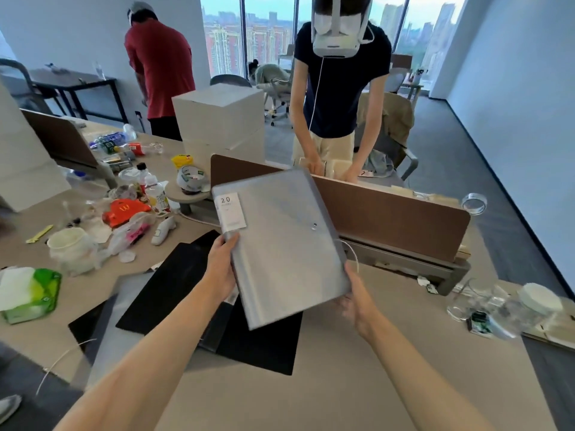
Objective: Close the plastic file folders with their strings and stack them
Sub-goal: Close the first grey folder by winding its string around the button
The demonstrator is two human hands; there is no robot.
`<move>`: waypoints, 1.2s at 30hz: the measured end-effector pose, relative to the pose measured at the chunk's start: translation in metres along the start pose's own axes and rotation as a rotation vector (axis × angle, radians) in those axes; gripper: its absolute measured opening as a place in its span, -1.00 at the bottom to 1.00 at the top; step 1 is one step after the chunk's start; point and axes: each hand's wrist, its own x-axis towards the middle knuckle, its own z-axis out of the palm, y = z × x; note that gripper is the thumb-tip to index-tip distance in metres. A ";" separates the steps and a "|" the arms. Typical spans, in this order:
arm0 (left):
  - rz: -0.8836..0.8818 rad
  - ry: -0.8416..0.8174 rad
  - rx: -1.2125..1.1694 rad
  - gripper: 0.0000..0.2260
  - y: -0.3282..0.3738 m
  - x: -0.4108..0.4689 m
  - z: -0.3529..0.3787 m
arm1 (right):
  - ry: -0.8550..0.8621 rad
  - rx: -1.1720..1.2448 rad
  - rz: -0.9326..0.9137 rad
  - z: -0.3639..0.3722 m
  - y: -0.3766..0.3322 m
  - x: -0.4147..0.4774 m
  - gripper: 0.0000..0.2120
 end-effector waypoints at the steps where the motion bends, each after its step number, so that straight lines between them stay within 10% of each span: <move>1: -0.017 -0.003 0.016 -0.64 -0.006 0.002 -0.005 | 0.003 -0.034 -0.012 -0.002 0.005 0.004 -0.68; 7: -0.087 0.097 0.418 -0.70 -0.042 0.020 -0.053 | 0.014 -0.232 -0.070 -0.001 0.045 0.016 -0.73; 13: -0.095 -0.153 0.663 -0.73 -0.072 0.050 -0.086 | 0.192 -0.249 0.120 0.019 0.077 0.026 -0.76; 17: 0.012 -0.227 1.330 -0.52 -0.106 0.069 -0.102 | 0.349 -0.275 0.187 0.019 0.106 0.022 -0.72; 22: 0.251 -0.750 1.803 -0.41 -0.151 0.042 -0.105 | 0.380 -0.374 0.210 0.011 0.136 0.007 -0.75; 29: 0.325 -0.957 1.991 -0.43 -0.183 0.018 -0.100 | 0.266 -1.235 0.111 -0.020 0.167 0.007 -0.48; 36: 0.252 -1.038 2.026 -0.43 -0.202 -0.009 -0.069 | 0.092 -1.768 -0.070 -0.058 0.181 0.007 -0.62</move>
